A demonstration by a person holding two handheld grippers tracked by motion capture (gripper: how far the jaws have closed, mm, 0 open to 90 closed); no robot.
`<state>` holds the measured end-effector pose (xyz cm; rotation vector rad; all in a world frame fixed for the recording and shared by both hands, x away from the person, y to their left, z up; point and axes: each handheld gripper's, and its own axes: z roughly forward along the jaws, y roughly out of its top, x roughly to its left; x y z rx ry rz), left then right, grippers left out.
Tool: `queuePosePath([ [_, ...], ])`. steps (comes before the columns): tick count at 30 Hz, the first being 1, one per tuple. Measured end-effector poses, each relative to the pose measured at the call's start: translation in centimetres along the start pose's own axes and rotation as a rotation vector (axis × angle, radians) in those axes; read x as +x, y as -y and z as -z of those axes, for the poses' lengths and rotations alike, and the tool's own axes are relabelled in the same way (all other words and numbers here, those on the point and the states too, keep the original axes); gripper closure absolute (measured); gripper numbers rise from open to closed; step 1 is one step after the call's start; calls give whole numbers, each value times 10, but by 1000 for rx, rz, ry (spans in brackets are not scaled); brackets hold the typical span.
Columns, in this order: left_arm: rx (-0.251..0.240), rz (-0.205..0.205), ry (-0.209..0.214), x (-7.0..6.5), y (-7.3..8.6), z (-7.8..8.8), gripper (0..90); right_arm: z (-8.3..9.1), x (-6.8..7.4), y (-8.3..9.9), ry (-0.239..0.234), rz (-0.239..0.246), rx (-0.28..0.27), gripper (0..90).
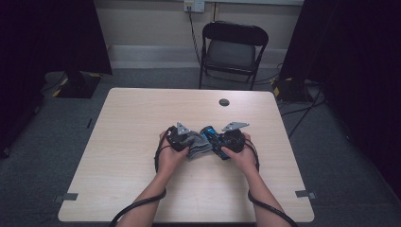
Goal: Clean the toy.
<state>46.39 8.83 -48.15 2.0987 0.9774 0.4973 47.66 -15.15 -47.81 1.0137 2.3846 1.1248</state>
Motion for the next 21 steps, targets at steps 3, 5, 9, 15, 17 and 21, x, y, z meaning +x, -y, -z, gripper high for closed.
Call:
queuePosePath([
  [3, -2, 23, 9, 3, 1, -1, 719, 0, 0, 0, 0, 0, 0, 465],
  [5, -1, 26, 4, 6, 1, 0, 720, 0, 0, 0, 0, 2, 0, 465],
  [9, 0, 32, -2, 9, 1, 0, 721, 0, 0, 0, -1, 2, -2, 465],
  [15, 10, 36, -16, 16, -1, 3, 721, 0, -1, 0, -2, 2, -1, 465],
  [17, 6, 34, -31, 20, -1, 3, 722, 0, -1, 0, -3, 1, -1, 465],
  [21, -11, 42, -45, 23, -1, 4, 722, 0, -1, -1, -3, 3, 2, 465],
])
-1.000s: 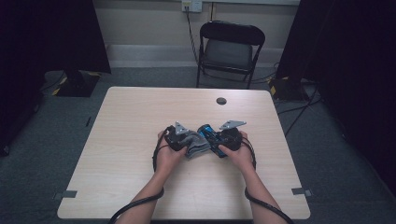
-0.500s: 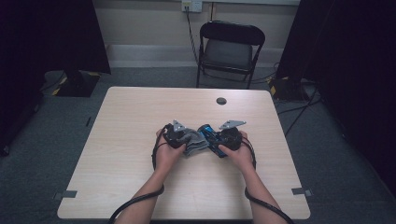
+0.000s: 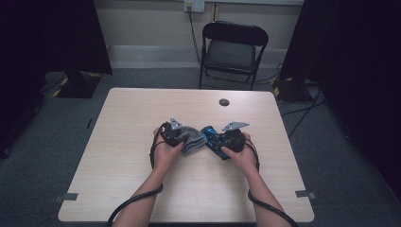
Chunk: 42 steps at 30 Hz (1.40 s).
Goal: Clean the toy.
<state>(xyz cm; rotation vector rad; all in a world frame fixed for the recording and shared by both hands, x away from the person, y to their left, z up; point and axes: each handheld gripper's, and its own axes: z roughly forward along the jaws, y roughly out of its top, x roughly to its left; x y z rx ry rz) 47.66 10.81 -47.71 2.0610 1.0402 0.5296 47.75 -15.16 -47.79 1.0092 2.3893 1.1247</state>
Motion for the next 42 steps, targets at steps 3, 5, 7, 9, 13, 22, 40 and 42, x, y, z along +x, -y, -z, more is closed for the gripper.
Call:
queuePosePath([
  [3, 3, -3, -7, 4, -1, 0, 723, 0, 0, 0, 0, 0, 4, 465],
  [5, -1, 8, -8, 6, 0, 0, 723, 0, 0, -1, 0, -1, 4, 465],
  [7, -9, 17, -15, 8, 0, 1, 724, 0, 0, 0, 1, 0, 2, 465],
  [9, -17, 39, -18, 12, 1, 2, 725, 0, 0, 0, 1, 0, -1, 465],
  [13, -21, 36, -4, 12, -1, 9, 725, 0, 0, 0, 2, 2, -3, 465],
  [22, -61, -15, 83, -8, 1, 32, 725, 1, 1, 0, 6, 10, 4, 463],
  [40, -72, -75, 169, -46, 23, 47, 725, -1, 3, -4, 23, -9, 27, 390],
  [42, -69, -75, 182, -50, 24, 47, 725, -1, 3, -2, 24, -14, 22, 385],
])
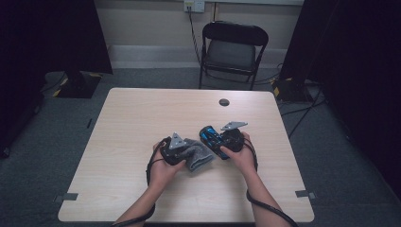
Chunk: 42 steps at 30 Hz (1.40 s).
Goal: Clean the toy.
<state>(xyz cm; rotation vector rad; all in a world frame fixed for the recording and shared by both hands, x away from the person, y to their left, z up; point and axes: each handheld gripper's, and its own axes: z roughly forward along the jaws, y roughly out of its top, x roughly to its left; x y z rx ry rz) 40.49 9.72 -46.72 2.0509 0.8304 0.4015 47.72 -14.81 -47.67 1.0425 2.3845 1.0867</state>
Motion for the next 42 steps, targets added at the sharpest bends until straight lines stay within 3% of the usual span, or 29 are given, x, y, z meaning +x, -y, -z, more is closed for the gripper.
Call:
queuePosePath([
  [5, 15, -37, 29, -17, 3, -2, 723, 5, 0, 1, -4, -25, -5, 361],
  [9, 18, -59, 46, -30, 5, -2, 721, 13, 2, 0, -5, -13, -7, 349],
  [22, 43, -47, 132, -66, 15, -12, 710, 39, 13, 10, -38, 5, -49, 337],
  [25, 39, -45, 147, -69, 16, -13, 698, 45, 15, 13, -49, 5, -58, 339],
  [27, 39, -40, 169, -69, 17, -14, 641, 49, 17, 14, -51, 4, -62, 345],
  [30, 31, -45, 172, -69, 17, -14, 446, 55, 20, 17, -33, 21, -40, 354],
  [33, 28, -51, 177, -69, 16, -10, 352, 62, 22, 21, -68, -3, -60, 354],
  [39, 6, -65, 171, -60, 13, 3, 273, 72, 37, 27, -123, 39, -77, 361],
  [42, 4, -42, 159, -49, 13, 11, 266, 77, 49, 27, -166, 63, -92, 368],
])
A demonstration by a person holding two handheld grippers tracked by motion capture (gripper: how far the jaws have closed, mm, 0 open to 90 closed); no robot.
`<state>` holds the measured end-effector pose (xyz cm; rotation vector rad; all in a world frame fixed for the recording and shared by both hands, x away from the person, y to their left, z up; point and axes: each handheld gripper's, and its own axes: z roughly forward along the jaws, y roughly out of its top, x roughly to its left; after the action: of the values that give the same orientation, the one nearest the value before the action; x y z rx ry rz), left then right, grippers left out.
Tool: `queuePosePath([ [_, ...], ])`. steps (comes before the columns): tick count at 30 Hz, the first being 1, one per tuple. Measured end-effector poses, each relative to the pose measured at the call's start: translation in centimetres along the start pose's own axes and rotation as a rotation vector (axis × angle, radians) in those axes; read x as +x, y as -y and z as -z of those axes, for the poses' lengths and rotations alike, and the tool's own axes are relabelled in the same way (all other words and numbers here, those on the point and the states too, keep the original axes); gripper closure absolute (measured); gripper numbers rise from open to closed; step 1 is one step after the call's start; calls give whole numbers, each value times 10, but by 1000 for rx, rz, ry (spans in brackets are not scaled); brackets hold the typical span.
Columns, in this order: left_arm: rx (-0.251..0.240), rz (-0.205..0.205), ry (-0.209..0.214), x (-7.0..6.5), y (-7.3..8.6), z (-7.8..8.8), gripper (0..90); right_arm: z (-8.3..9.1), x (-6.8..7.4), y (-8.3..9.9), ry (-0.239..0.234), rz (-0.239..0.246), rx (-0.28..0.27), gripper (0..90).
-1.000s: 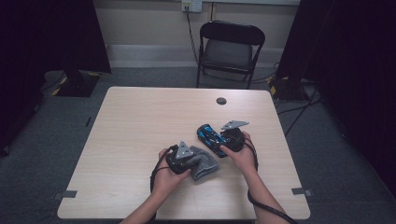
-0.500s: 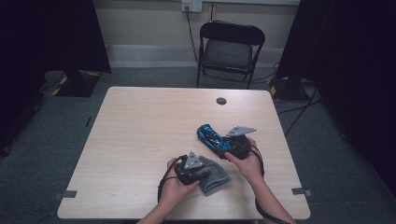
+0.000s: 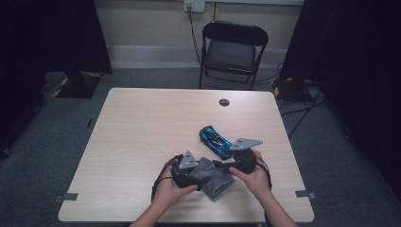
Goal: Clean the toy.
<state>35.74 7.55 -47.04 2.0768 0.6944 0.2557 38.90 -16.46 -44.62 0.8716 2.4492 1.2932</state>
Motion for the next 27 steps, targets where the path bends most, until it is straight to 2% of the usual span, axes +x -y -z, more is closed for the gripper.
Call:
queuePosePath([
  [6, -14, 37, -10, 13, 4, 17, 257, -6, 24, 3, -66, 35, 18, 400],
  [8, -17, 47, -13, 15, 5, 20, 252, -9, 30, 6, -57, 56, 39, 423],
  [11, -16, 44, -17, 16, 7, 22, 252, -12, 35, 12, -69, 39, 50, 449],
  [16, -14, 38, -35, 18, 8, 22, 251, -15, 36, 23, -41, 31, 89, 444],
  [19, -10, 41, -35, 19, 8, 22, 251, -16, 39, 29, -43, 29, 95, 400],
  [23, -7, 32, -36, 19, 6, 20, 247, -23, 46, 36, -22, 60, 124, 361],
  [27, -8, 29, -42, 22, 3, 17, 230, -25, 49, 41, 3, 57, 118, 362],
])
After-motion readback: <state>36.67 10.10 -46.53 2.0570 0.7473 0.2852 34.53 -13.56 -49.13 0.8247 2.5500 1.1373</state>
